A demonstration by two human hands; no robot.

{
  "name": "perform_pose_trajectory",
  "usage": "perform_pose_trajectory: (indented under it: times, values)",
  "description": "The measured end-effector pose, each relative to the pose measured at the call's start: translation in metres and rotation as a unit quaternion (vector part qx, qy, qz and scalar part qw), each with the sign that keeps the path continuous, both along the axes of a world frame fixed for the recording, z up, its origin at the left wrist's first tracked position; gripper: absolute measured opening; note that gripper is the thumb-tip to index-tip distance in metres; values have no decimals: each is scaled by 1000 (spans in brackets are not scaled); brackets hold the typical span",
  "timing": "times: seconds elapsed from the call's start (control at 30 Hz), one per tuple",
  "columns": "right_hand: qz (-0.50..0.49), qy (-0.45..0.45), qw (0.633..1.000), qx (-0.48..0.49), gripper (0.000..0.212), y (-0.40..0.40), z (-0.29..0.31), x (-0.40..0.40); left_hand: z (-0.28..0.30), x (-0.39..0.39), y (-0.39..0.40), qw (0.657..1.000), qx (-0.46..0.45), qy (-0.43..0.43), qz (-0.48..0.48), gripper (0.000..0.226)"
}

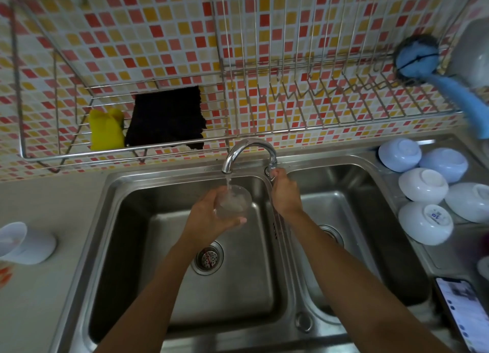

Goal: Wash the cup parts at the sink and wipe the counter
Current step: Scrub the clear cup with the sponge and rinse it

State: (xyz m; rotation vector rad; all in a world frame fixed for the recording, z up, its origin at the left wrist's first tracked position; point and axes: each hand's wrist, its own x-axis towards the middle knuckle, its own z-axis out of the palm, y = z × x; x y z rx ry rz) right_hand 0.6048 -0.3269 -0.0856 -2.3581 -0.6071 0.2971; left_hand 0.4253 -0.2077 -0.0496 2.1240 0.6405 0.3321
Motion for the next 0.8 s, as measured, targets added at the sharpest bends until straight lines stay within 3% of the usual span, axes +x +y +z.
perform_pose_trajectory:
  times: [0.23,0.37,0.5,0.67,0.8]
  values:
    - [-54,32,997,36,27,6,0,-8,-2,-12,2,1000,-9,-6,21,83]
    - [-88,44,993,67,37,-3,-1,-29,-1,-24,-2,999,-10,-10,35,77]
    - [-51,20,995,89,45,-34,-21,-85,-1,-43,-7,998,2,-31,60,78]
    - [66,20,998,3,41,-73,-63,-171,-8,-78,-16,997,16,-14,71,77]
    - [162,52,979,-116,42,-89,-83,-220,-29,-116,-22,995,15,91,32,82]
